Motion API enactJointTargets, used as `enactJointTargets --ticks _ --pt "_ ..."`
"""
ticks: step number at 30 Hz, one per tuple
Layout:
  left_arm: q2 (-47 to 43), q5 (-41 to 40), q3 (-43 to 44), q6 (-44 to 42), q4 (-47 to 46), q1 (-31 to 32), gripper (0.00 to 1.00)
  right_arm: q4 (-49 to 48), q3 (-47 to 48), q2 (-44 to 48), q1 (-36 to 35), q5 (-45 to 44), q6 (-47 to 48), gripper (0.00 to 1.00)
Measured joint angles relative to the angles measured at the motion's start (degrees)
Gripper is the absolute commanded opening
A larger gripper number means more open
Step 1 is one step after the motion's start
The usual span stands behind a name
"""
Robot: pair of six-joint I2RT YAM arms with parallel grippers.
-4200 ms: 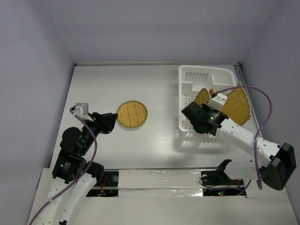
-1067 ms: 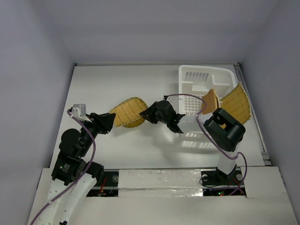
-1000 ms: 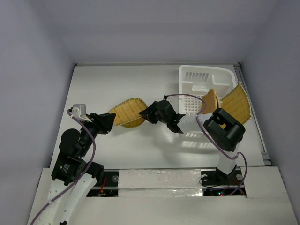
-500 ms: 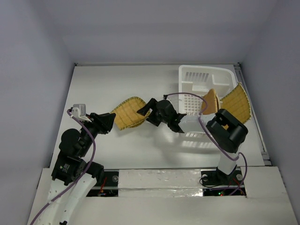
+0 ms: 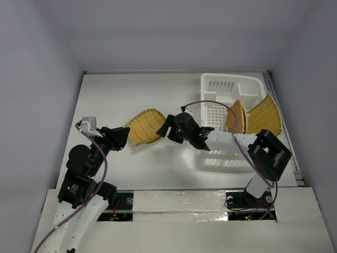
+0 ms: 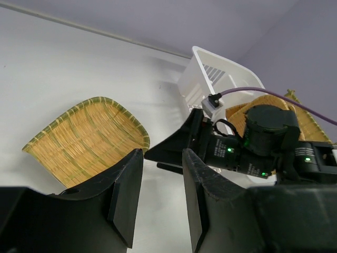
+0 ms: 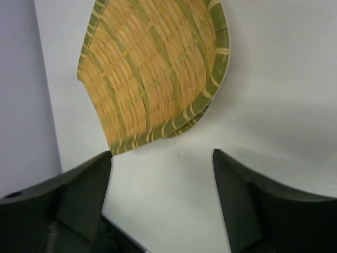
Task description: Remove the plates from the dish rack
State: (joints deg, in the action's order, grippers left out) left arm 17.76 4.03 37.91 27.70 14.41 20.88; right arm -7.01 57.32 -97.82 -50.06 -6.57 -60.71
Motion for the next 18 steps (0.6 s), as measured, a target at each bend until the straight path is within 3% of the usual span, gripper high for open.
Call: enactJointTargets --ticks 2,3,7,15,18 --pt "0.00 0.00 0.00 0.00 0.00 0.00 0.33 3.80 0.00 3.34 -0.98 -1.27 1.64 0.55" --pt "0.00 -0.02 0.00 0.00 0.00 0.00 0.33 5.88 -0.04 5.79 -1.27 -2.01 2.45 0.35" --pt "-0.04 -0.02 0.00 -0.02 0.00 0.00 0.32 13.07 0.11 19.17 -2.08 -7.58 6.29 0.00" --pt "-0.92 0.04 0.00 -0.02 0.00 0.00 0.31 39.34 6.95 42.53 -1.99 -31.52 9.22 0.00" --pt "-0.92 0.13 0.00 -0.02 0.00 0.00 0.31 50.34 8.61 46.86 -0.85 -38.07 7.82 0.19"
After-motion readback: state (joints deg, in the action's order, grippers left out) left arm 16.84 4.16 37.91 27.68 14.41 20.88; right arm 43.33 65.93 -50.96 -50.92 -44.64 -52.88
